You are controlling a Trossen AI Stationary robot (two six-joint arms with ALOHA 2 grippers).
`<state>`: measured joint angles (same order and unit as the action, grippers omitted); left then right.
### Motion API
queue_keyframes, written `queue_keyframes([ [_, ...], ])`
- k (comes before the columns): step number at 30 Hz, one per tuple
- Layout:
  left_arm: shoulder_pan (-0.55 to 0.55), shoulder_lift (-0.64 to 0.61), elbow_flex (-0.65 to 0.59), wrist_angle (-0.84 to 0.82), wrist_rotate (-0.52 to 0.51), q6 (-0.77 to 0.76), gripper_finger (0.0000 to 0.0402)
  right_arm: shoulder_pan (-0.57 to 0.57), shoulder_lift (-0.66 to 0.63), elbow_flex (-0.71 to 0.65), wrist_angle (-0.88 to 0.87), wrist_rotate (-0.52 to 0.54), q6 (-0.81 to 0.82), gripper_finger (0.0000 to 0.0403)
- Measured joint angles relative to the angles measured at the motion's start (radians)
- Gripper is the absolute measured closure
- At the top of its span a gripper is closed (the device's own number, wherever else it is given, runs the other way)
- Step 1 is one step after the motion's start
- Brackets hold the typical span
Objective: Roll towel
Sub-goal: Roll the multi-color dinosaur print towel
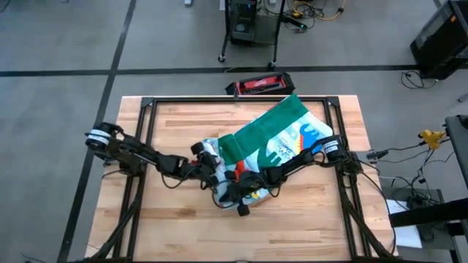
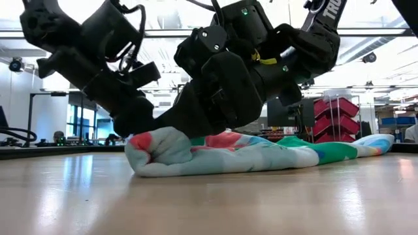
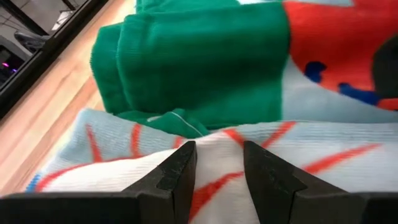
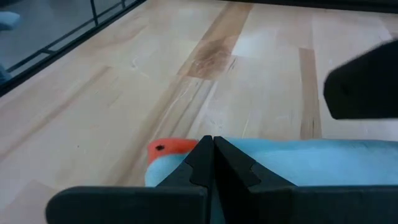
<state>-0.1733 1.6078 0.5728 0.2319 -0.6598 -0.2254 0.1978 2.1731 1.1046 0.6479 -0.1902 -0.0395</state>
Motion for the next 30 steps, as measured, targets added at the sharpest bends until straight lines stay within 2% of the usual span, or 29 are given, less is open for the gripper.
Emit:
queue_keyframes([
  [12,0.030,0.056,0.003,0.005,0.063,-0.046,0.0283,0.010,0.000,-0.001,-0.005,-0.012,0.016,0.0403],
  [18,-0.021,0.055,0.006,-0.078,0.073,-0.153,0.0283,0.033,-0.043,-0.004,-0.068,-0.026,-0.006,0.0403],
  [25,-0.110,0.055,0.004,-0.152,0.016,-0.272,0.0283,0.038,-0.066,-0.005,-0.081,-0.094,-0.048,0.0403],
  [30,-0.144,0.056,0.002,-0.161,-0.004,-0.307,0.0283,0.022,-0.066,0.019,-0.078,-0.100,-0.112,0.0403],
])
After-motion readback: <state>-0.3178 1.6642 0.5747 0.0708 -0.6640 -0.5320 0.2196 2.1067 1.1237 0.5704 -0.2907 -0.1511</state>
